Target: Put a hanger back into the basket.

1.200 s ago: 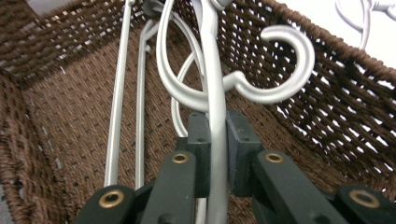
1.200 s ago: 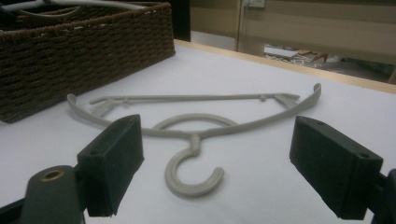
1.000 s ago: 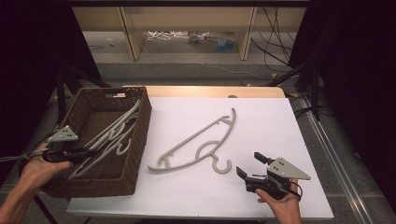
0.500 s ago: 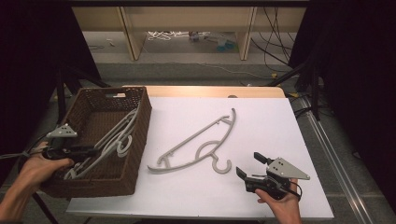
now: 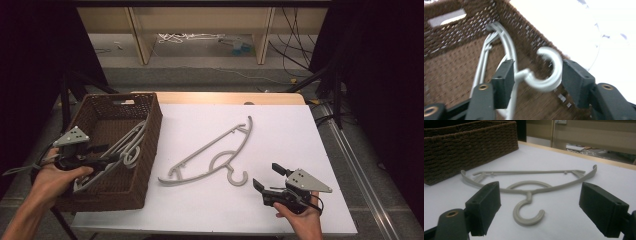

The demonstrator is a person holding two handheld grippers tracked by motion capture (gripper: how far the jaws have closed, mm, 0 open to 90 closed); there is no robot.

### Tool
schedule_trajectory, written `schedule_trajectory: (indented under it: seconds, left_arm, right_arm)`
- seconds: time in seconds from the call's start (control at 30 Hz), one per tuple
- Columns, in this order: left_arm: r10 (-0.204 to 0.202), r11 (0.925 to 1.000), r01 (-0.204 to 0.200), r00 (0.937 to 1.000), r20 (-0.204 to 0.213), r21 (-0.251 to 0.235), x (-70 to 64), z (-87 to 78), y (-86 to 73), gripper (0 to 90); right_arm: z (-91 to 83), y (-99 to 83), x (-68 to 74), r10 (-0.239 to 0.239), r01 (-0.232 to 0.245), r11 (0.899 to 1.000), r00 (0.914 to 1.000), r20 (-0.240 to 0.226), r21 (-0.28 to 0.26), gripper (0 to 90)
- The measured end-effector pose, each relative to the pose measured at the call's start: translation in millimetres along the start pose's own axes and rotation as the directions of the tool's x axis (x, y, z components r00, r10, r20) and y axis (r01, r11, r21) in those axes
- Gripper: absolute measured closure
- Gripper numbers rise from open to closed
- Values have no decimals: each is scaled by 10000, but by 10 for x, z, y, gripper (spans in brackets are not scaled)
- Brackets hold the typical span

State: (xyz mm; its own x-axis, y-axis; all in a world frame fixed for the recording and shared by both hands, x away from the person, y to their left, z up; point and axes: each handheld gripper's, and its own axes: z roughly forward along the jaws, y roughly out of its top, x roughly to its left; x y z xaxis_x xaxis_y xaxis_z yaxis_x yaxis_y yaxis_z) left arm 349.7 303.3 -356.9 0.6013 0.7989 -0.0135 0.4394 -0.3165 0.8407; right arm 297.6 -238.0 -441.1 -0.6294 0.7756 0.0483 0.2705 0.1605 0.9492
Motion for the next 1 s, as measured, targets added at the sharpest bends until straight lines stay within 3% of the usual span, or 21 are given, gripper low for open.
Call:
schedule_trajectory:
  seconds: [0.1, 0.2, 0.3, 0.33, 0.37, 0.4, 0.57, 0.6, 0.77, 0.8, 1.0]
  left_arm:
    - [58, 9997, -57, 10000, 26, -241, -101, 3, 72, 376]
    - [-412, 9951, 454, 9980, 483, -879, -270, 8, 146, 356]
    - [-499, 9927, 561, 9970, 597, -1069, -419, 40, 194, 328]
    - [-353, 9919, 434, 9970, 694, -1194, -472, 66, 214, 323]
    - [-485, 9904, 586, 9954, 828, -1252, -529, 89, 223, 321]
    - [-422, 9930, 515, 9952, 879, -1066, -577, 101, 243, 318]
    - [-303, 9899, 440, 9943, 1021, -1347, -725, 183, 282, 301]
    - [-291, 9924, 415, 9938, 1069, -1161, -753, 187, 290, 296]
    - [28, 9909, 136, 9926, 1211, -1338, -917, 291, 320, 283]
    - [-82, 9910, 252, 9918, 1279, -1318, -972, 325, 325, 276]
    - [453, 9877, -236, 9893, 1387, -1543, -1148, 463, 372, 230]
  right_arm:
    - [-3, -5, -1, 27, -27, 10000, 10000, -2, 23, 183]
    - [-13, 4, -2, -15, 13, 9999, 9999, 148, 105, 183]
    - [-14, 1, 3, 40, -41, 10000, 9999, 93, 88, 183]
    - [-12, 2, 1, -26, 26, 10000, 9999, 121, 32, 183]
    - [-11, 2, 1, -35, 35, 10000, 9999, 112, 29, 183]
    - [-10, -2, 1, -14, 13, 10000, 10000, 93, 37, 183]
    - [-8, -3, -1, -5, 6, 10000, 9999, 140, -45, 183]
    - [-8, -3, 2, 53, -53, 10000, 9999, 85, 0, 183]
    - [-7, -3, 2, 45, -44, 10000, 10000, 82, -28, 183]
    - [-10, -1, 2, 0, 0, 10000, 9999, 120, -62, 183]
    - [-17, 4, 0, -23, 22, 10000, 9999, 98, 17, 183]
